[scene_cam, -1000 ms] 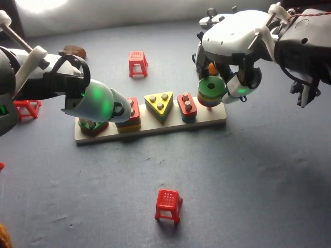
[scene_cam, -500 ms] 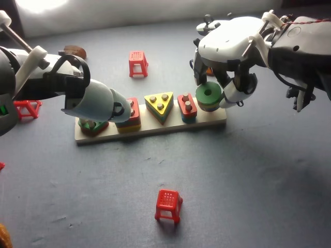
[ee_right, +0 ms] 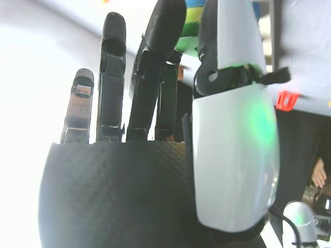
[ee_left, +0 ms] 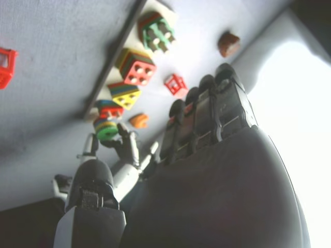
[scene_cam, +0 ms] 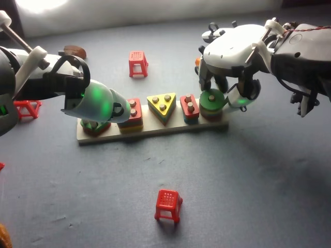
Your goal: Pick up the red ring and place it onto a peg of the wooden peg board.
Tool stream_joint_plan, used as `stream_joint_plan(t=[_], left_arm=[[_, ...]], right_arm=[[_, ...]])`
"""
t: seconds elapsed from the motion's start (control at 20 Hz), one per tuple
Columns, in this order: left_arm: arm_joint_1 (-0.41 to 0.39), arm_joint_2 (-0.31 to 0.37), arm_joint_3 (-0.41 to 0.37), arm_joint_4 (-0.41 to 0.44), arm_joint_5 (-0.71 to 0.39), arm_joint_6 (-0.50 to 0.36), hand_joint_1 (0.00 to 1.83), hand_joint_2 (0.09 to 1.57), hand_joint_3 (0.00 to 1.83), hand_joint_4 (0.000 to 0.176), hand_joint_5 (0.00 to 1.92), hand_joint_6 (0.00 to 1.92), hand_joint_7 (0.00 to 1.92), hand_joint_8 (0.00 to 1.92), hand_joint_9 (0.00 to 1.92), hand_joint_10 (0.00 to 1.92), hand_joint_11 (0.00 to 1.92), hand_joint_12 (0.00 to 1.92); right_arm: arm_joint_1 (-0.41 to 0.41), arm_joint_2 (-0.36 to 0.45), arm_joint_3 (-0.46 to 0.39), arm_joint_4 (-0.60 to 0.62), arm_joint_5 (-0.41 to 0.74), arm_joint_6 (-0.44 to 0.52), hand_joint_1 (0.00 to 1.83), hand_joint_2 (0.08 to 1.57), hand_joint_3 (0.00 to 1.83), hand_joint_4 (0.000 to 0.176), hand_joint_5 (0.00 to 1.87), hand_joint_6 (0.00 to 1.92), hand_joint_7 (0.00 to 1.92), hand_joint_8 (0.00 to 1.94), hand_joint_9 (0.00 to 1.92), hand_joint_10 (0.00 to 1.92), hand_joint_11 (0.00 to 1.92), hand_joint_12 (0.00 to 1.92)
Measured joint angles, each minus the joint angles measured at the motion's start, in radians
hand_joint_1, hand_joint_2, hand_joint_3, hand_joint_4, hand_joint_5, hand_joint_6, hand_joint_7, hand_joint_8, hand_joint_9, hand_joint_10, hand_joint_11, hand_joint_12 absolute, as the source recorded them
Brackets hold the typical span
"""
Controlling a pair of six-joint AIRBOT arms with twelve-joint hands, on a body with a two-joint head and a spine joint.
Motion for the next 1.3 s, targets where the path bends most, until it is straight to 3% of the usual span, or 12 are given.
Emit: stream_joint_plan(t=[0.25,0.45,0.6,0.8,0.85,0.9,0.95,1.0,1.05,1.1,1.15,1.3], left_arm=[[0.000,0.000,0.000,0.000,0.000,0.000,0.00,1.18,0.00,0.000,0.02,0.00,0.00,0.00,0.00,0.00,0.01,0.01],[0.000,0.000,0.002,0.000,0.000,0.000,0.00,1.19,0.00,0.000,0.02,0.00,0.00,0.00,0.00,0.00,0.00,0.00],[0.000,0.000,0.002,0.000,0.000,0.001,0.00,1.18,0.00,0.000,0.02,0.00,0.00,0.00,0.00,0.00,0.01,0.00],[0.000,0.000,0.002,0.001,-0.001,0.004,0.00,1.19,0.00,0.000,0.03,0.00,0.00,0.00,0.00,0.00,0.02,0.01],[0.000,0.000,0.002,0.005,-0.003,0.004,0.00,1.19,0.00,0.000,0.03,0.00,0.00,0.00,0.00,0.00,0.01,0.01],[0.000,-0.001,0.002,0.009,-0.002,0.004,0.00,1.19,0.00,0.000,0.04,0.01,0.00,0.00,0.00,0.00,0.01,0.01],[-0.002,-0.001,0.002,0.013,-0.001,0.004,0.00,1.19,0.00,0.000,0.03,0.00,0.00,0.00,0.00,0.00,0.00,0.01],[-0.007,-0.002,0.002,0.012,0.001,0.007,0.00,1.19,0.00,0.000,0.03,0.00,0.00,0.00,0.00,0.00,0.00,0.00],[-0.008,-0.006,0.002,0.018,0.003,0.008,0.00,1.19,0.00,0.000,0.04,0.01,0.00,0.00,0.00,0.00,0.01,0.01],[-0.008,-0.007,0.002,0.019,0.002,0.012,0.00,1.19,0.00,0.000,0.05,0.01,0.01,0.00,0.00,0.00,0.01,0.01],[-0.007,-0.007,0.003,0.019,0.000,0.016,0.00,1.18,0.00,0.000,0.03,0.00,0.00,0.00,0.00,0.00,0.01,0.01],[-0.007,-0.007,0.006,0.018,0.000,0.019,0.00,1.19,0.00,0.000,0.04,0.00,0.01,0.00,0.00,0.00,0.02,0.01]], right_arm=[[0.000,-0.005,0.014,-0.003,0.006,0.010,0.93,0.94,0.01,0.000,0.59,0.00,0.68,0.00,0.41,0.00,0.00,0.00],[0.009,0.001,0.011,0.000,-0.001,0.008,0.80,0.95,0.01,0.000,0.48,0.00,0.54,0.00,0.30,0.00,0.00,0.00],[0.023,0.079,-0.055,0.004,-0.004,0.011,0.71,1.00,0.03,0.000,0.29,0.00,0.29,0.00,0.17,0.00,0.00,0.00],[0.022,0.228,-0.201,0.011,-0.011,-0.020,0.59,1.03,0.02,0.000,0.26,0.00,0.28,0.01,0.18,0.02,0.03,0.01],[0.019,0.266,-0.238,0.011,-0.009,-0.034,0.63,1.03,0.00,0.000,0.29,0.00,0.32,0.01,0.21,0.01,0.01,0.23],[0.012,0.293,-0.269,0.011,-0.007,-0.050,0.55,1.04,0.00,0.000,0.45,0.00,0.52,0.00,0.43,0.04,0.04,0.86],[0.005,0.315,-0.295,0.010,-0.009,-0.065,0.49,1.05,0.00,0.000,0.63,0.04,0.72,0.06,0.64,0.13,0.15,1.20],[-0.007,0.342,-0.326,0.011,-0.013,-0.080,0.42,1.11,0.00,0.000,0.78,0.11,0.79,0.31,0.58,0.73,0.24,1.44],[-0.012,0.374,-0.356,0.012,-0.025,-0.086,0.35,1.19,0.00,0.000,0.59,1.27,0.58,1.57,0.51,1.68,0.40,1.83],[-0.012,0.402,-0.383,0.013,-0.031,-0.092,0.33,1.21,0.00,0.000,0.49,1.67,0.51,1.87,0.50,1.87,0.44,1.90],[-0.011,0.431,-0.407,0.011,-0.032,-0.094,0.22,1.45,0.03,0.000,0.89,1.87,0.96,1.93,0.95,1.91,0.98,1.92],[-0.003,0.535,-0.478,0.011,-0.026,-0.113,0.33,1.57,0.02,0.000,0.94,1.92,0.96,1.94,0.94,1.92,0.95,1.92]])
